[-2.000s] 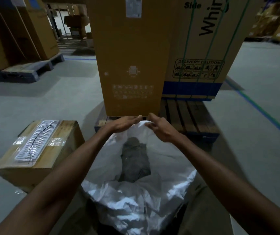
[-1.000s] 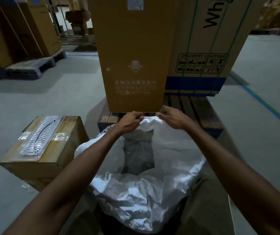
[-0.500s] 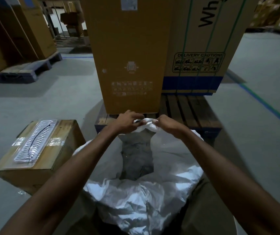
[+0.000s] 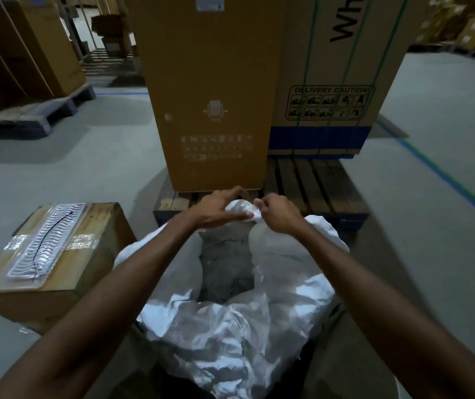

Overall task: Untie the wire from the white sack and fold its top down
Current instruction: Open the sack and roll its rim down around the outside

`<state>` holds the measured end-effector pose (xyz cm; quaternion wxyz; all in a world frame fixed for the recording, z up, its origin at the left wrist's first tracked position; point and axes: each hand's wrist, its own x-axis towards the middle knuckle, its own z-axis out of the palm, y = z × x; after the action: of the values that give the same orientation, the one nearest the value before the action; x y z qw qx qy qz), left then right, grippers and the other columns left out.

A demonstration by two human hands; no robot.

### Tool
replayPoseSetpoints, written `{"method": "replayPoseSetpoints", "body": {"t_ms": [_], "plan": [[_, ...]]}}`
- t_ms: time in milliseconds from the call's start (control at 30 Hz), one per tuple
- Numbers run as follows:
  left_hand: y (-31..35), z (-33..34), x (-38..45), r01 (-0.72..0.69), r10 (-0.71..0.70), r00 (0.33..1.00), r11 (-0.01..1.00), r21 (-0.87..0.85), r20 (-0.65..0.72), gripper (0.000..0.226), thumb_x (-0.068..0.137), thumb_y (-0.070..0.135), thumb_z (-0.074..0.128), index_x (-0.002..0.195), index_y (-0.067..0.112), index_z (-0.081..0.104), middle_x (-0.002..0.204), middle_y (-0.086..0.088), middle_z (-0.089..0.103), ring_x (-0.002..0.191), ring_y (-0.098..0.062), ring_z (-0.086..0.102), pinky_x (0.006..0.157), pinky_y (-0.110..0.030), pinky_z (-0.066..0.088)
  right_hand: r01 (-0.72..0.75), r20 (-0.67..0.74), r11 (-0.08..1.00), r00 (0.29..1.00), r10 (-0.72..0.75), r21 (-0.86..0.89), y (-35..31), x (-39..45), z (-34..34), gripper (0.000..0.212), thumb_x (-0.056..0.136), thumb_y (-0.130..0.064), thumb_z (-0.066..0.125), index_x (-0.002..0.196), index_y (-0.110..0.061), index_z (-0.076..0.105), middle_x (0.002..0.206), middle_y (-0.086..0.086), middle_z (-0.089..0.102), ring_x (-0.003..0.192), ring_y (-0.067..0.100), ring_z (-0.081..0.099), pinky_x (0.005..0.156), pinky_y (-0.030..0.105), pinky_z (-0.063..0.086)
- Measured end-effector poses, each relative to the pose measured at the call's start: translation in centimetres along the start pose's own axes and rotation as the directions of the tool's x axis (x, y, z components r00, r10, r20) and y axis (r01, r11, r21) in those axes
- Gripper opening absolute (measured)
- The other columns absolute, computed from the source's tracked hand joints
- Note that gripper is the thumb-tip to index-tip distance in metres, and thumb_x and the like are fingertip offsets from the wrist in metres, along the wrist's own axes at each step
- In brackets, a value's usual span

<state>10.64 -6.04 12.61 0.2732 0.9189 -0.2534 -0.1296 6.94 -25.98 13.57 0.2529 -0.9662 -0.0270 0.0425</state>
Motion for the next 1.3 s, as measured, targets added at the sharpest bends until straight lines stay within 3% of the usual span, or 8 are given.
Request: {"method": "replayPoseSetpoints", "body": {"t_ms": [67, 167, 333, 467, 633, 867, 1100, 1300], "plan": [[-0.7, 1.2, 0.2, -0.132, 0.154, 0.986, 0.960, 0.249, -0.072, 0.042, 0.100, 0.050, 0.054, 0.137, 0.029, 0.052, 0.134, -0.001, 0.052, 0.116, -0.018, 0.048, 0.100, -0.039, 0.042, -0.149, 0.242, 0.943, 0.967, 0.076, 0.298, 0.2, 0.8, -1.2, 0.038, 0.110, -0.037, 0.043, 0.098, -0.007, 0.063, 0.084, 0.009, 0.056, 0.068, 0.018, 0.051, 0.067, 0.037, 0.041], [-0.6, 1.9, 0.3, -0.144, 0.144, 0.972, 0.990, 0.013, -0.188, 0.029, 0.099, 0.024, 0.049, 0.122, 0.016, 0.066, 0.114, -0.006, 0.066, 0.097, -0.020, 0.058, 0.086, -0.040, 0.054, -0.139, 0.288, 0.911, 0.957, 0.024, 0.388, -0.2, 1.0, -2.0, 0.058, 0.109, -0.049, 0.036, 0.123, -0.001, 0.065, 0.093, 0.019, 0.062, 0.071, 0.017, 0.054, 0.069, 0.034, 0.045], [-0.9, 0.7, 1.5, 0.180, -0.229, 0.939, 0.963, -0.199, -0.258, 0.038, 0.080, 0.035, 0.041, 0.068, 0.005, 0.063, 0.072, -0.014, 0.061, 0.065, -0.028, 0.051, 0.065, -0.043, 0.045, 0.061, -0.135, 0.912, 0.983, -0.126, -0.406, -0.7, -0.9, -0.4, 0.042, 0.106, -0.058, 0.029, 0.098, -0.021, 0.047, 0.084, 0.000, 0.052, 0.073, 0.023, 0.050, 0.066, 0.037, 0.039], [-0.3, 0.4, 1.6, 0.084, -0.110, 0.988, 0.971, -0.224, -0.107, 0.044, 0.101, 0.046, 0.046, 0.121, 0.010, 0.061, 0.117, -0.009, 0.061, 0.101, -0.024, 0.056, 0.087, -0.042, 0.046, -0.023, -0.223, 0.991, 0.975, -0.008, -0.133, 0.0, -0.6, -0.4, 0.051, 0.107, -0.054, 0.034, 0.084, -0.014, 0.055, 0.073, 0.001, 0.053, 0.065, 0.021, 0.051, 0.062, 0.035, 0.040], [0.8, 1.5, 1.2, -0.171, 0.151, 0.978, 0.976, -0.138, -0.145, 0.039, 0.101, 0.045, 0.048, 0.126, 0.019, 0.061, 0.121, -0.004, 0.063, 0.105, -0.019, 0.060, 0.089, -0.041, 0.054, -0.271, 0.306, 0.803, 0.945, 0.117, 0.531, 0.5, -0.1, -3.3, 0.058, 0.106, -0.058, 0.037, 0.135, -0.012, 0.059, 0.122, 0.011, 0.062, 0.102, 0.025, 0.056, 0.093, 0.041, 0.049], [0.5, 0.0, 3.3, 0.167, -0.203, 0.958, 0.969, -0.180, -0.202, 0.055, 0.099, 0.051, 0.045, 0.078, 0.005, 0.067, 0.073, -0.006, 0.057, 0.065, -0.019, 0.051, 0.069, -0.035, 0.041, 0.058, -0.107, 0.956, 0.990, -0.092, -0.288, 2.1, -1.8, -1.0, 0.053, 0.102, -0.066, 0.032, 0.097, -0.019, 0.056, 0.080, -0.003, 0.056, 0.070, 0.014, 0.055, 0.061, 0.033, 0.045], [2.2, 0.2, 3.1, -0.230, 0.240, 0.970, 0.962, 0.149, -0.050, 0.051, 0.100, 0.059, 0.042, 0.137, 0.028, 0.055, 0.139, -0.001, 0.050, 0.121, -0.018, 0.048, 0.102, -0.042, 0.042, -0.093, 0.123, 0.863, 0.992, 0.036, 0.496, 2.6, -1.7, -3.2, 0.053, 0.108, -0.049, 0.039, 0.077, -0.014, 0.063, 0.055, -0.004, 0.052, 0.045, 0.007, 0.044, 0.050, 0.025, 0.035], [4.3, 1.0, 3.5, -0.106, 0.107, 0.994, 0.994, 0.035, -0.036, 0.037, 0.104, 0.024, 0.045, 0.125, 0.006, 0.070, 0.123, -0.014, 0.067, 0.104, -0.031, 0.062, 0.087, -0.044, 0.052, -0.113, 0.089, 0.927, 0.992, 0.086, 0.358, 2.2, -2.5, -2.5, 0.060, 0.102, -0.066, 0.033, 0.089, -0.016, 0.065, 0.069, 0.001, 0.057, 0.057, 0.012, 0.050, 0.055, 0.026, 0.041]]}}
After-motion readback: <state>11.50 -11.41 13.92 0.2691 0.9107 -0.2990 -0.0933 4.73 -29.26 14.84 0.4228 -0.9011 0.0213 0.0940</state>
